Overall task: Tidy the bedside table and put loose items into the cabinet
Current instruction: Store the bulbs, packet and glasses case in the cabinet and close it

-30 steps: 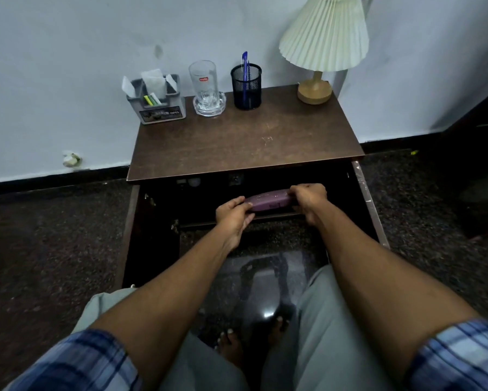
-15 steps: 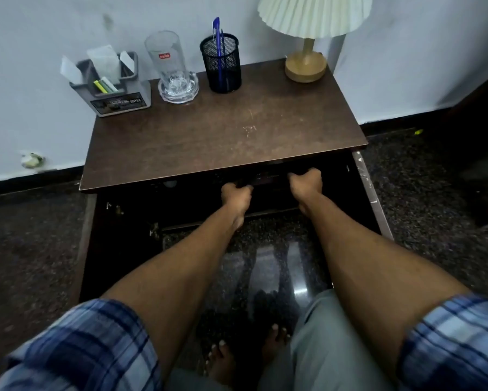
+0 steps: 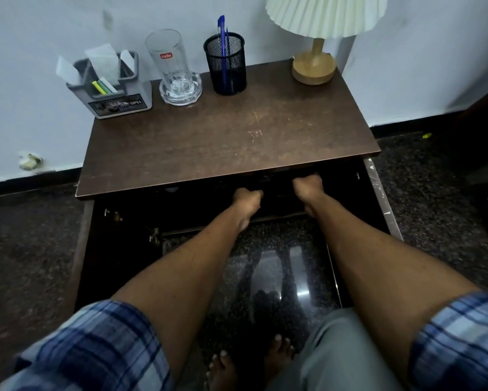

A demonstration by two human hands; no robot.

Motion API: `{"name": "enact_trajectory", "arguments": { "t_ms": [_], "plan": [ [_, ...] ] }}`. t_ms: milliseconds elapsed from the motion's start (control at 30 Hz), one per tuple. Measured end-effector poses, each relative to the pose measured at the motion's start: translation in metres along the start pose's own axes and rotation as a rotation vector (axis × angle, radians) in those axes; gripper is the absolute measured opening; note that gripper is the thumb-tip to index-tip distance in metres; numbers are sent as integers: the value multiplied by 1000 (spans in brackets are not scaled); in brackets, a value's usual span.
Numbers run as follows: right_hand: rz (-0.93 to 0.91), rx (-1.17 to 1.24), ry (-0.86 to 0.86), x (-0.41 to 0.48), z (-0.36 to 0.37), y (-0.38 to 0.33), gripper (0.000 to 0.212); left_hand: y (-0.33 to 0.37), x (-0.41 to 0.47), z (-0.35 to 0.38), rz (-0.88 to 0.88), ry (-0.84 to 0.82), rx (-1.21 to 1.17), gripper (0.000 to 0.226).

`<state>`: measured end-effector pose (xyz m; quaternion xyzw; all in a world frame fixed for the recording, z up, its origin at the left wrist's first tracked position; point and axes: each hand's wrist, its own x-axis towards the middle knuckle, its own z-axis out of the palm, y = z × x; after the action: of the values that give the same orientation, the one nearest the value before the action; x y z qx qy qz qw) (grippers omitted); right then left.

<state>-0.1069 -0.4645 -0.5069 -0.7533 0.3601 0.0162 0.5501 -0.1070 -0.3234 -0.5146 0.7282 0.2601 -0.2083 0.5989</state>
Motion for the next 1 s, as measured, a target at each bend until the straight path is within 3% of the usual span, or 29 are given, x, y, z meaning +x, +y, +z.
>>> {"name": "enact_trajectory", "arguments": {
  "t_ms": [133, 200, 300, 400, 500, 633, 800, 900, 1000],
  "plan": [
    [-9, -143, 51, -3, -7, 0, 36, -7, -7, -15, 27, -15, 16, 19],
    [-39, -235, 55, -8, -13, -2, 40, -12, -12, -24, 38, 7, 22, 9],
    [-131, -353, 11, -20, -20, 0, 44, -19, -20, -37, 60, -8, 41, 44],
    [-237, -412, -63, -36, -28, 2, 33, -25, -29, -47, 73, -14, 78, 43],
    [-277, -440, -112, -53, -34, 0, 7, -29, -44, -58, 122, -20, 117, 37],
    [-322, -500, -141, -78, -44, -2, 5, -33, -68, -77, 174, 18, 148, 30],
    [-442, -612, -190, -114, -67, 4, 8, -36, -106, -120, 231, 127, 261, 25],
    [-512, -647, -141, -136, -90, 5, 14, -40, -137, -161, 361, 274, 529, 23],
    [-572, -755, -22, -152, -119, 4, 33, -44, -166, -205, 453, 496, 806, 40]
  ]
}}
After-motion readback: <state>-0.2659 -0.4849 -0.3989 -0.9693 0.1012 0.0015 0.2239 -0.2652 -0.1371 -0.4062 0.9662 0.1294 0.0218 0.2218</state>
